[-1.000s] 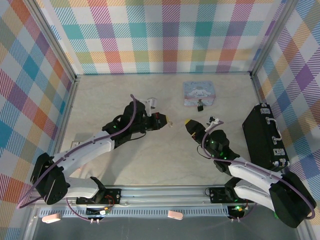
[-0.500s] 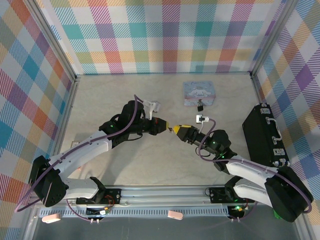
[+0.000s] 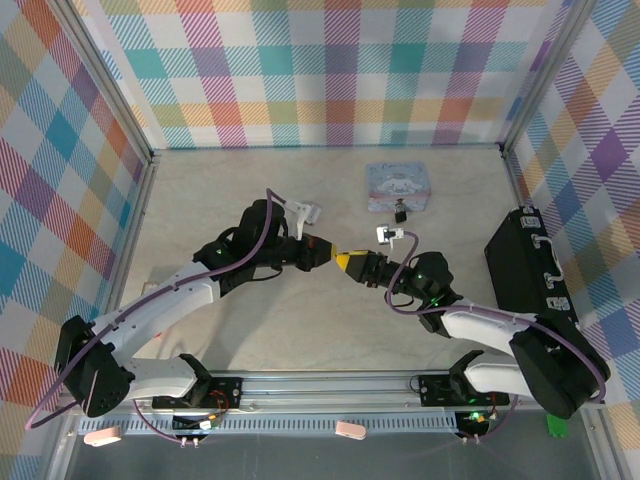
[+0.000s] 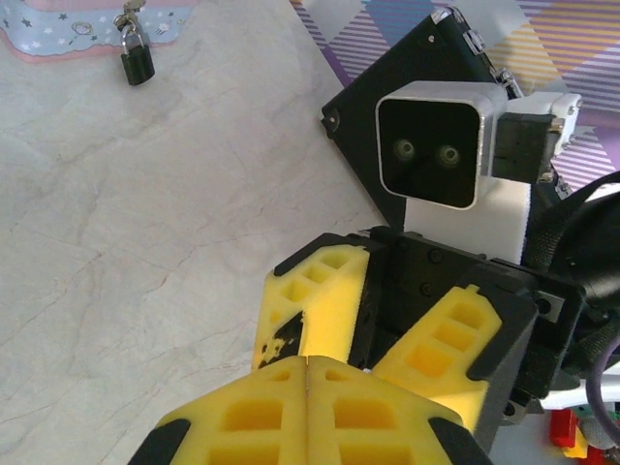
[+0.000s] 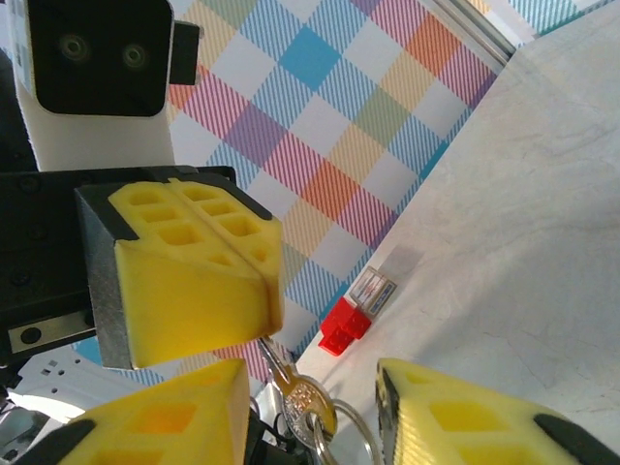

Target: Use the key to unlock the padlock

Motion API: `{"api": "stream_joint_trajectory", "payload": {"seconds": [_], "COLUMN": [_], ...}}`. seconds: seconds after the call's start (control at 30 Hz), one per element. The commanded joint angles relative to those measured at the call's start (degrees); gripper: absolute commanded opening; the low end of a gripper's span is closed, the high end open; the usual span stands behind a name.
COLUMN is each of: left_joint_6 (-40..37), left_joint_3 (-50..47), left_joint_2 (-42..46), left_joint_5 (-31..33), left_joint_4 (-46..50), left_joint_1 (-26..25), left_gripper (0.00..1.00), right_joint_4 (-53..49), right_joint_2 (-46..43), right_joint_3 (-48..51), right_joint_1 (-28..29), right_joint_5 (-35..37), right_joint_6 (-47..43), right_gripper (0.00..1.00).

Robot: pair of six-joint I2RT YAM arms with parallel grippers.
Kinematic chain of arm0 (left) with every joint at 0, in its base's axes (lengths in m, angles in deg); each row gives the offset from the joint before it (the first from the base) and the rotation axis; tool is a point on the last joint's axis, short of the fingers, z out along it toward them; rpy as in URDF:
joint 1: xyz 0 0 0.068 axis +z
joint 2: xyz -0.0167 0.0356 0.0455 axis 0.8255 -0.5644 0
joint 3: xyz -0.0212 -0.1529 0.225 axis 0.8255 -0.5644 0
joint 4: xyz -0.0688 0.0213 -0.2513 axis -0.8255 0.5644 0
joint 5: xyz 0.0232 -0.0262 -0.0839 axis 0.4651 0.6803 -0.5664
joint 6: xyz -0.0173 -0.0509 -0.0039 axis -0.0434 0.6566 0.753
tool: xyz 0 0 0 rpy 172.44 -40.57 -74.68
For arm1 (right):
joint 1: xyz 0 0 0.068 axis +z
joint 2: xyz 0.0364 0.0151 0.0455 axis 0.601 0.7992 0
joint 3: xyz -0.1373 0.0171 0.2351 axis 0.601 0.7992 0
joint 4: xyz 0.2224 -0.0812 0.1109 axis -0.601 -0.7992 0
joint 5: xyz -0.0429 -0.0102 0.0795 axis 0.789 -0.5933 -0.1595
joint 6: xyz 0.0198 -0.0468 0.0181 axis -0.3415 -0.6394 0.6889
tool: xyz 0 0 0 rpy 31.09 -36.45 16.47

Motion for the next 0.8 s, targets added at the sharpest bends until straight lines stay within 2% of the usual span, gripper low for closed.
{"api": "stream_joint_trajectory", "payload": {"seconds": [0.0, 0.1, 0.3, 0.43, 0.6, 0.77], "left_joint_6": [-1.33, -1.50, -2.31, -2.44, -2.54, -2.52], "left_joint_3": [2.27, 2.37, 2.19, 1.84, 2.35, 2.37], "left_joint_2": [0.87, 0.65, 1.87, 2.55, 1.64, 1.55], "left_joint_5": [0.15, 0.17, 2.15, 3.20, 2.76, 2.94], "left_joint_4": [0.90, 1.17, 2.29, 2.29, 2.20, 1.97], "left_joint_1": [0.44, 0.41, 0.48, 0.73, 0.85, 0.83], "left_gripper": [0.00, 0.00, 0.00, 0.00, 0.00, 0.00], "right_joint_4": [4.11, 5.26, 3.46, 3.27, 3.16, 1.88], "right_joint_2": [0.92, 1.59, 0.20, -0.25, -0.64, -1.65], "right_joint_3": [-2.62, -3.74, -2.82, -1.98, -1.79, -1.61], "right_joint_1": [0.09, 0.09, 0.09, 0.09, 0.09, 0.10], "right_joint_5": [-3.53, -5.26, -3.69, -3.23, -3.41, -3.20], "right_joint_6": [1.55, 2.67, 1.46, 1.44, 1.52, 0.74], "right_gripper": [0.36, 0.30, 0.19, 0.19, 0.24, 0.21]}}
